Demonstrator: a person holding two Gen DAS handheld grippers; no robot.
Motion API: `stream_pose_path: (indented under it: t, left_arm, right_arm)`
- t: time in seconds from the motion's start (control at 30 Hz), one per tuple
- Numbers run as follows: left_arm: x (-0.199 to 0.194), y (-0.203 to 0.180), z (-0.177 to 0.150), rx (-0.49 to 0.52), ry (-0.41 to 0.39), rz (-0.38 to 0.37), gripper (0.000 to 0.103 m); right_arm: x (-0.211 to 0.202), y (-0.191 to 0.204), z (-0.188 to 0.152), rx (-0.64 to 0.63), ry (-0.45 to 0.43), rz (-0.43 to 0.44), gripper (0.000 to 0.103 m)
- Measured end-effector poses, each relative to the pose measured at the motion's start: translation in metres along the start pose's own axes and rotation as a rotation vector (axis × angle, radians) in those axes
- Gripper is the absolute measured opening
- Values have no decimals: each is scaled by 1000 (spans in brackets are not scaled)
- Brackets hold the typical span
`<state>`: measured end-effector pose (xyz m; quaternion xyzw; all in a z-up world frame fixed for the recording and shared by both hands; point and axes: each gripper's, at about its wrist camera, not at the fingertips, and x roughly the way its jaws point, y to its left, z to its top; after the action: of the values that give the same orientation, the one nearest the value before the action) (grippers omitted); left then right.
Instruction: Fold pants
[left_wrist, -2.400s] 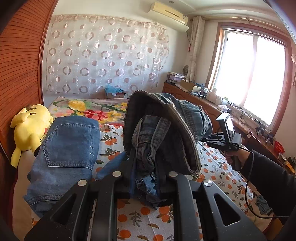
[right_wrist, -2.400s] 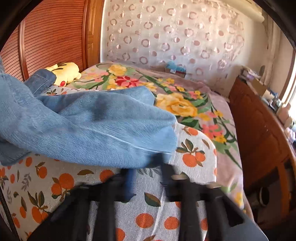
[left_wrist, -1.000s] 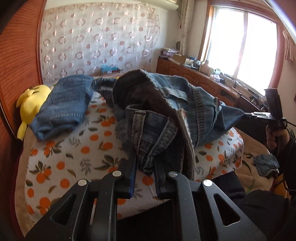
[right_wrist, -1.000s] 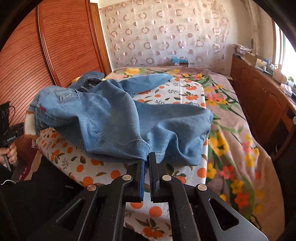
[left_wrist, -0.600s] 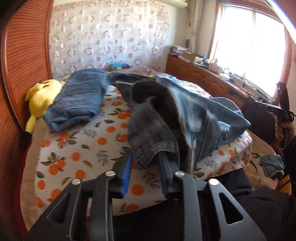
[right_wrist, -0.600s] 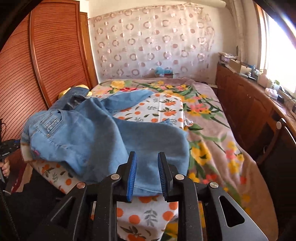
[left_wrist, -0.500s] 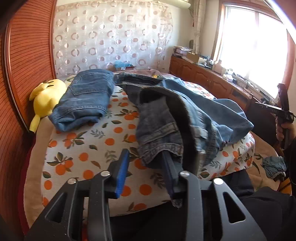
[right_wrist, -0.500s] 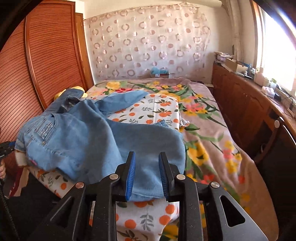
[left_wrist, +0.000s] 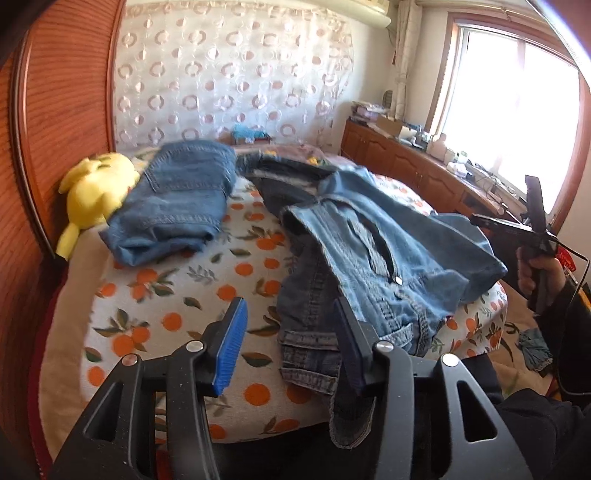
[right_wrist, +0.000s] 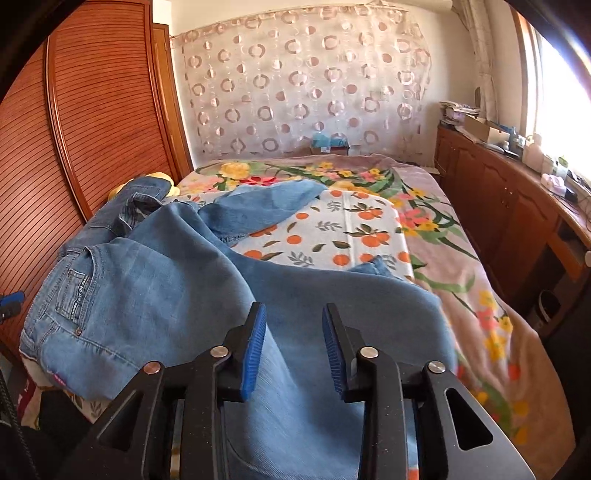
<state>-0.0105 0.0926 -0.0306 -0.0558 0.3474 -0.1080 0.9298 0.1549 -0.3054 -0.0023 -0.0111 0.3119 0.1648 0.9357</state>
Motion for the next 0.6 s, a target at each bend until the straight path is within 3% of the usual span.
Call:
stream_pose_path:
  t: [0.23,0.47,0.6]
  left_arm:
    - [22,-10,-14,-2,65,-36,49]
    - [24,-21,-13,28,80,-47,50]
    - [35,-21,-14,32,114,-20,50]
  right_arm:
    - [45,13,-2,-10,29,14,52]
    - [89,13,-19,-21,121,-27,53]
    - [93,9,-15,-13,119,-38,55]
